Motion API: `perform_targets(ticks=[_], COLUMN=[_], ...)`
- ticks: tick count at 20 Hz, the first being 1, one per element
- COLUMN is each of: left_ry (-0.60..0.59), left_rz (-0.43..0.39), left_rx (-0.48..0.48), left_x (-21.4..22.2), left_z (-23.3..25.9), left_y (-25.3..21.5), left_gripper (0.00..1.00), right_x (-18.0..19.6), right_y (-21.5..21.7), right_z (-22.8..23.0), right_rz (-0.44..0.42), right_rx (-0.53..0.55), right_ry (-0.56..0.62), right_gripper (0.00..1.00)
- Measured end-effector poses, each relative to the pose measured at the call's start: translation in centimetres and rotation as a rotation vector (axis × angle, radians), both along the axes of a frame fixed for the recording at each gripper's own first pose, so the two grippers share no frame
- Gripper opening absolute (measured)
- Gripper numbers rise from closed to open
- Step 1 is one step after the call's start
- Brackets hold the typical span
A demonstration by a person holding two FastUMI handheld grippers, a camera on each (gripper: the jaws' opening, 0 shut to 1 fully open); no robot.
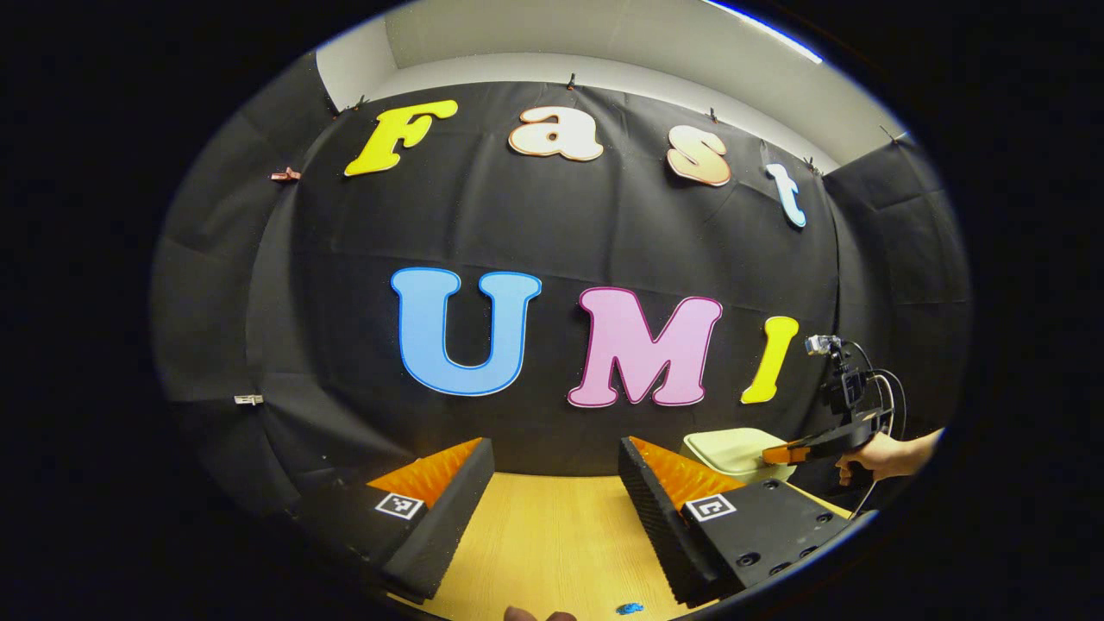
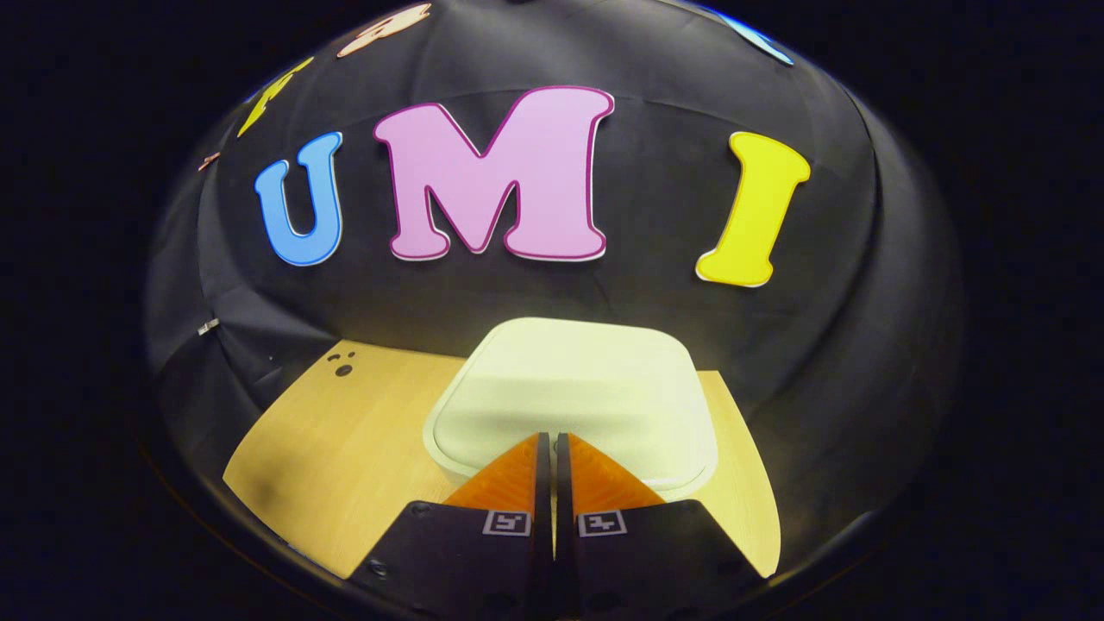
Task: Press the lid of the desktop garbage bin to open it, pick up the crumpled paper on the desktop and throw it into the bin, then pick up the pop can on the desktop and drop it into the bin, and finally close the garbage bin lid.
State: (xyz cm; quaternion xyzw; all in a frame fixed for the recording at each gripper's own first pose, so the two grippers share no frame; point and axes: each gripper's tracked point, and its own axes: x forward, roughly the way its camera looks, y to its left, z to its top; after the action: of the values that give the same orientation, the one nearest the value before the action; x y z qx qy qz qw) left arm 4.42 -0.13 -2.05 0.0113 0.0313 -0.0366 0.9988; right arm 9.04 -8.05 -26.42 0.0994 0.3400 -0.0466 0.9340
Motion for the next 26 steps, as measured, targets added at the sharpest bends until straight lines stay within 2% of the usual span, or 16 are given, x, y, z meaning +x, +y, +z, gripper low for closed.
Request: perform_targets(ticks=[7,15,23,25,26], left_ry=[0.006,0.013,0.047,0.066,0.077], left_rz=[-0.001,0.015,0.022,0.024,0.024], left_rx=[-0.023,-0.013,0.0,-0.002,-0.005], left_x=[-0.3,-0.5,-0.4,-0.3,-0.3], left_z=[-0.3,-0.4,-1.7,-2.4,-2.8], left_y=[-0.4,-0.2,-1.3,-1.6,-1.8], left_gripper=[0.94,0.94,0.95,0.95,0.95], right_x=[0.1,1.2,-0.2,-0.5,-0.7], right_y=[0.1,-1.5,-1.4,-1.2,-1.0], right_z=[0.0,6.6,8.2,8.3,8.4], right_rz=[0.004,-0.04,0.002,0.02,0.032], right_rx=[0.029,-0.042,-0.042,-0.04,-0.042], right_ry=[0.006,-0.238,-0.263,-0.268,-0.271], right_gripper=[0.06,0.05,0.05,0.13,0.21])
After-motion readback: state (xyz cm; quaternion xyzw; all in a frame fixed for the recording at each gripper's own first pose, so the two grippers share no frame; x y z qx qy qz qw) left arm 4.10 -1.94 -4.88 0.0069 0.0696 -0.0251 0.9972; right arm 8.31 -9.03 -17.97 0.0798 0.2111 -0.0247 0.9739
